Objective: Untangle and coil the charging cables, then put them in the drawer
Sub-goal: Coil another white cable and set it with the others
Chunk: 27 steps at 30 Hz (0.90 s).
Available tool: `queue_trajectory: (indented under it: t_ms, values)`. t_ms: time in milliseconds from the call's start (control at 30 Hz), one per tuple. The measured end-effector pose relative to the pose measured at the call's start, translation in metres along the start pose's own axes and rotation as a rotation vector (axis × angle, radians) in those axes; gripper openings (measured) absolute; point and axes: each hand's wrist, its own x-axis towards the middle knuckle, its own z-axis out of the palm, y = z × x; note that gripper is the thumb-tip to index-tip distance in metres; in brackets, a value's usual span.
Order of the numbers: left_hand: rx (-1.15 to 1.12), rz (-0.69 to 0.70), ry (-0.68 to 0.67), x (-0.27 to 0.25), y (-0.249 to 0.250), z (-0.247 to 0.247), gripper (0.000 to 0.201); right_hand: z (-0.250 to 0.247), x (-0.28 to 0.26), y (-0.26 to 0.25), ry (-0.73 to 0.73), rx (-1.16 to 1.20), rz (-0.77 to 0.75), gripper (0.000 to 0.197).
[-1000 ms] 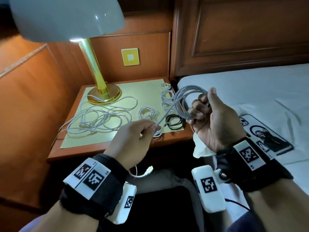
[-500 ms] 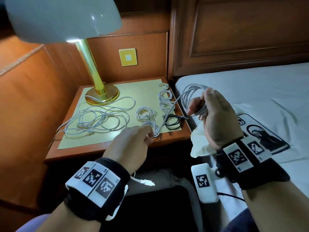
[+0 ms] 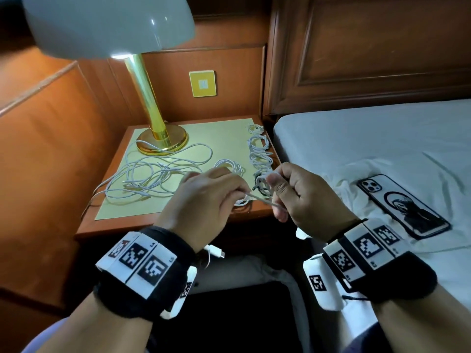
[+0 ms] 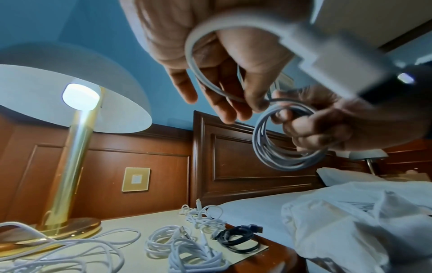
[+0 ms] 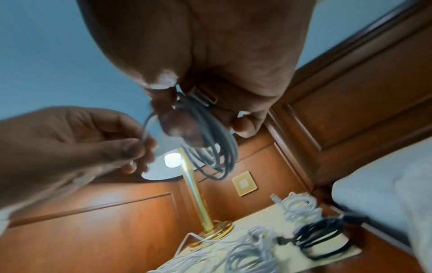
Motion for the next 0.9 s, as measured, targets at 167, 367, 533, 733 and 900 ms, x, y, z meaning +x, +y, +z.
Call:
queue_trajectory:
  t_ms: [167, 367, 533, 733, 900]
  values:
    - [0.191, -0.051, 0.096, 0.002, -0.005, -0.003, 0.03, 0.009, 0.001, -0.007, -0.065, 0.206, 0.039, 0.056]
    - [-0.06, -0.191, 0.188, 0.004, -0.003, 0.007, 0.007, 0.014, 0.0, -0.024, -0.062, 0.838, 0.169, 0.033]
    - [-0.394, -0.465, 0.202, 0.004, 0.011, 0.014, 0.019, 0.014, 0.0, -0.023, -0.04, 0.9, 0.177, 0.047]
    - [-0.747, -0.541, 0.234, 0.007, 0.017, 0.006, 0.02, 0.013, 0.0, -0.024, -0.015, 0.899, 0.211, 0.034]
    - [-0.541, -0.432, 0.148, 0.002, 0.015, 0.005, 0.012, 0.011, 0.002, -0.022, 0.005, 0.964, 0.23, 0.032]
